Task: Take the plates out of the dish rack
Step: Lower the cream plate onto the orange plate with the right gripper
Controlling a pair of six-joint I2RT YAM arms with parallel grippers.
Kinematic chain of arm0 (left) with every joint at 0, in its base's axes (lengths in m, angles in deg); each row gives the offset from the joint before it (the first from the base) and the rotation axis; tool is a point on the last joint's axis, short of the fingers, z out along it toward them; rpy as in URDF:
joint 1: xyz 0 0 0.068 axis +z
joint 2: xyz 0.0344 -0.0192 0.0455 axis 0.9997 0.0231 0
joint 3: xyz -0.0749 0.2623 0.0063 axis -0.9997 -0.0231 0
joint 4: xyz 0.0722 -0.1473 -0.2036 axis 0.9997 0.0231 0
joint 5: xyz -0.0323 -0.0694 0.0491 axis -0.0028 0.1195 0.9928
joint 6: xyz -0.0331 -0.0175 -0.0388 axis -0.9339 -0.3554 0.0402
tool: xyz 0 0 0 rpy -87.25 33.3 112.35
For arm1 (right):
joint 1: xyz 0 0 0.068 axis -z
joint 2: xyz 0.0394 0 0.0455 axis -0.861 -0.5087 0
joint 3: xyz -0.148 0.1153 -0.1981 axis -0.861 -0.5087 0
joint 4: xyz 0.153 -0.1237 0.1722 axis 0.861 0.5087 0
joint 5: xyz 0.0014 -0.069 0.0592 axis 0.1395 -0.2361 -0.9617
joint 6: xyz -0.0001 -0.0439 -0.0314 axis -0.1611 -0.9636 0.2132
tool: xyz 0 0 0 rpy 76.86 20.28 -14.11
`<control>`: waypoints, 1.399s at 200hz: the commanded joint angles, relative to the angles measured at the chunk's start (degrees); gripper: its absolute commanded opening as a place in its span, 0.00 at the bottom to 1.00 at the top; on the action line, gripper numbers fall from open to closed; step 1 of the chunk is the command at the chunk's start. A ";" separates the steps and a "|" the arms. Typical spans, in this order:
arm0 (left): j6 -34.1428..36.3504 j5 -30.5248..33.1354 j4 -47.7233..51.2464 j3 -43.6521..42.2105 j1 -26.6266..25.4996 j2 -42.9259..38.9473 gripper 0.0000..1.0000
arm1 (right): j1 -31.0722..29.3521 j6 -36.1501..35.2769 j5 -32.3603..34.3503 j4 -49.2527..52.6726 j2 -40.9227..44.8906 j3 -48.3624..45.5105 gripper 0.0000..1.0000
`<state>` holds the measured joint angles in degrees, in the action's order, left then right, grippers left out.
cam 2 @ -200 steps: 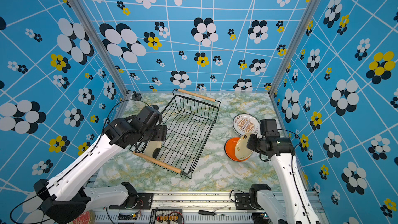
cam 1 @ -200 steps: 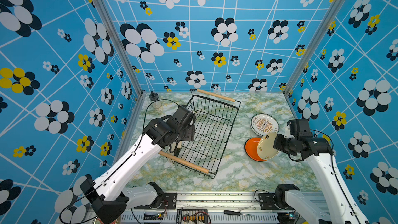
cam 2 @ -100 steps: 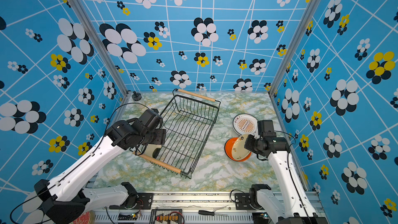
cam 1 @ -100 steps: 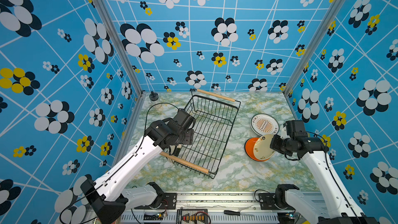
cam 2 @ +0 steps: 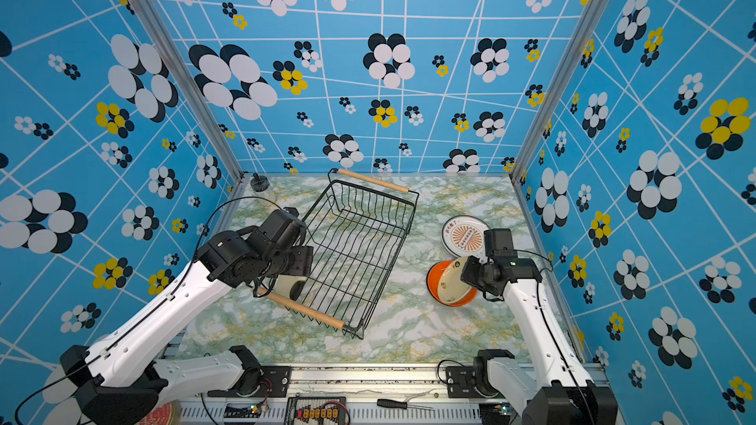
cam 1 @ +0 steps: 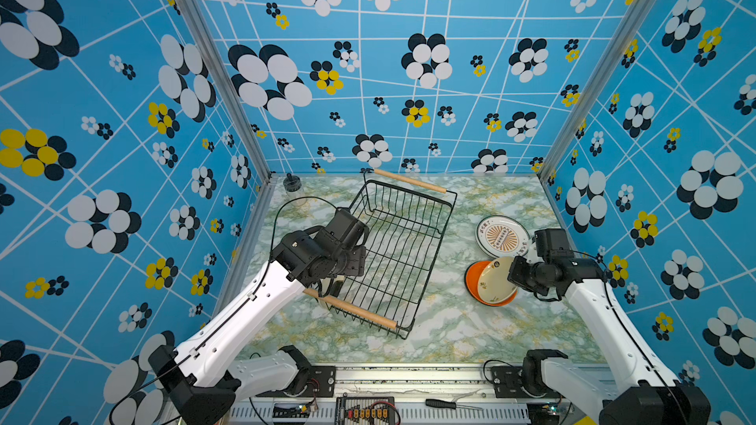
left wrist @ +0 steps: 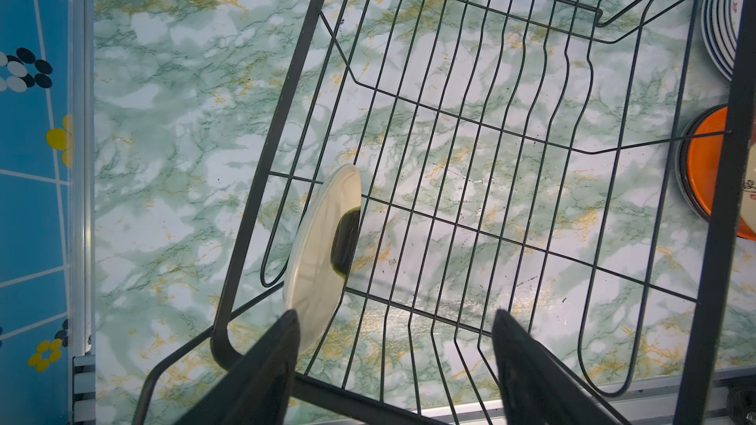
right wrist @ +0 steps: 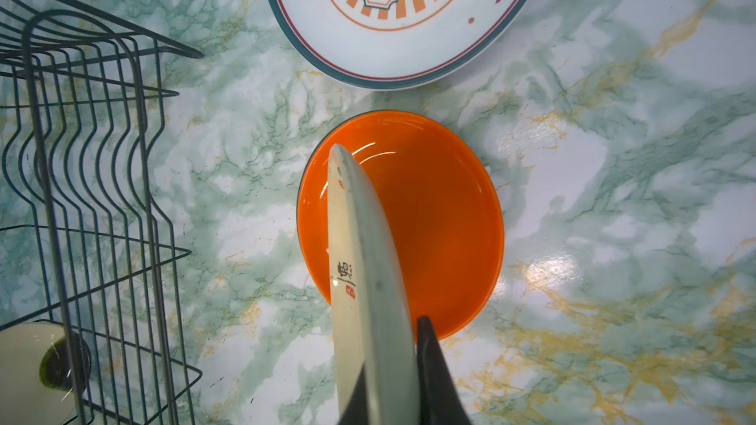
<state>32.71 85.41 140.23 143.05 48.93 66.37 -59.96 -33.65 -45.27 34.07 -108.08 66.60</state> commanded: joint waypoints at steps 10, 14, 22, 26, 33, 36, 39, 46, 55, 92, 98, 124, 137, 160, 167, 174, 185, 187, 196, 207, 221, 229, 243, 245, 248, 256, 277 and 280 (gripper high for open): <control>-0.52 0.24 0.22 -0.91 0.48 -0.69 0.76 | 0.54 1.06 -1.24 -3.44 -0.91 -1.30 0.00; -0.54 0.22 0.26 -0.91 0.48 -0.67 0.76 | 0.54 1.13 -1.32 -3.67 -1.01 -1.43 0.00; -0.56 0.16 0.17 -0.98 0.51 -0.66 0.75 | 0.69 1.30 -1.43 -3.98 -1.31 -1.77 0.00; -0.59 0.16 0.17 -0.97 0.52 -0.55 0.75 | 0.68 1.40 -1.43 -4.12 -1.48 -1.94 0.00; -0.46 0.11 0.04 -1.03 0.52 -0.59 0.75 | 0.76 1.40 -1.66 -4.41 -1.79 -2.11 0.00; -0.45 0.14 -0.01 -1.02 0.47 -0.60 0.75 | 0.72 1.40 -1.75 -4.51 -1.82 -2.24 0.00; -0.45 0.11 -0.04 -1.15 0.48 -0.60 0.75 | 0.71 1.40 -1.78 -4.54 -1.88 -2.26 0.00; -0.38 0.01 -0.05 -1.13 0.47 -0.65 0.75 | 0.71 1.51 -1.80 -4.68 -1.97 -2.47 0.00; -0.40 0.07 -0.05 -1.19 0.51 -0.66 0.75 | 0.82 1.49 -1.78 -4.89 -2.02 -2.69 0.00; -0.36 -0.19 -0.49 -1.58 0.61 -0.80 0.75 | 0.93 1.50 -1.89 -5.11 -2.40 -3.06 0.03; -0.36 -0.27 -0.53 -1.71 0.56 -0.79 0.75 | 1.00 1.58 -1.95 -5.33 -2.49 -3.28 0.04; -0.41 -0.36 -0.73 -1.86 0.55 -0.77 0.75 | 1.08 1.75 -2.12 -5.65 -2.87 -3.76 0.09; -0.33 -0.47 -0.82 -1.85 0.55 -0.71 0.75 | 1.13 1.68 -2.14 -5.69 -2.94 -3.98 0.11; -0.24 -0.46 -0.94 -1.91 0.65 -0.73 0.75 | 1.18 1.59 -2.22 -5.94 -3.16 -4.45 0.13; -0.24 -0.54 -1.00 -1.91 0.72 -0.77 0.75 | 1.20 1.59 -2.22 -6.00 -3.24 -4.73 0.13; -0.22 -0.55 -0.97 -1.98 0.75 -0.69 0.75 | 1.28 1.58 -2.30 -6.02 -3.29 -4.91 0.14; -0.23 -0.61 -1.00 -1.92 0.77 -0.63 0.75 | 1.24 1.64 -2.31 -6.08 -3.38 -5.06 0.16; -0.19 -0.65 -1.02 -1.90 0.74 -0.72 0.75 | 1.24 1.59 -2.31 -6.05 -3.38 -5.12 0.17; -0.23 -0.63 -1.03 -1.87 0.73 -0.64 0.75 | 1.34 1.57 -2.31 -6.22 -3.43 -5.38 0.19; -0.22 -0.63 -1.07 -1.88 0.73 -0.64 0.75 | 1.33 1.57 -2.18 -6.10 -3.48 -5.44 0.23; -0.22 -0.63 -1.07 -1.92 0.81 -0.72 0.75 | 1.41 1.57 -1.97 -5.93 -3.47 -5.47 0.26; -0.27 -0.72 -1.18 -1.91 0.84 -0.68 0.75 | 1.41 1.51 -1.94 -5.95 -3.40 -5.48 0.28; -0.32 -0.81 -1.33 -2.00 0.89 -0.68 0.75 | 1.50 1.51 -1.78 -5.78 -3.61 -5.43 0.35; -0.32 -0.79 -1.37 -2.03 0.83 -0.64 0.75 | 1.50 1.51 -1.74 -5.76 -3.57 -5.43 0.36; -0.33 -0.80 -1.34 -2.02 0.82 -0.62 0.75 | 1.50 1.49 -1.74 -5.78 -3.62 -5.43 0.36; -0.30 -0.83 -1.34 -2.01 0.87 -0.58 0.75 | 1.50 1.54 -1.74 -5.76 -3.79 -5.39 0.37; -0.24 -0.72 -1.37 -2.02 0.90 -0.56 0.75 | 1.51 1.57 -1.19 -5.51 -4.08 -5.34 0.42; -0.24 -0.72 -1.38 -2.06 0.90 -0.55 0.75 | 1.50 1.57 -1.05 -5.38 -4.16 -5.40 0.43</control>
<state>32.73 84.93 139.11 141.57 49.30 66.31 -58.84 -32.27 -47.00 28.12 -111.60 62.01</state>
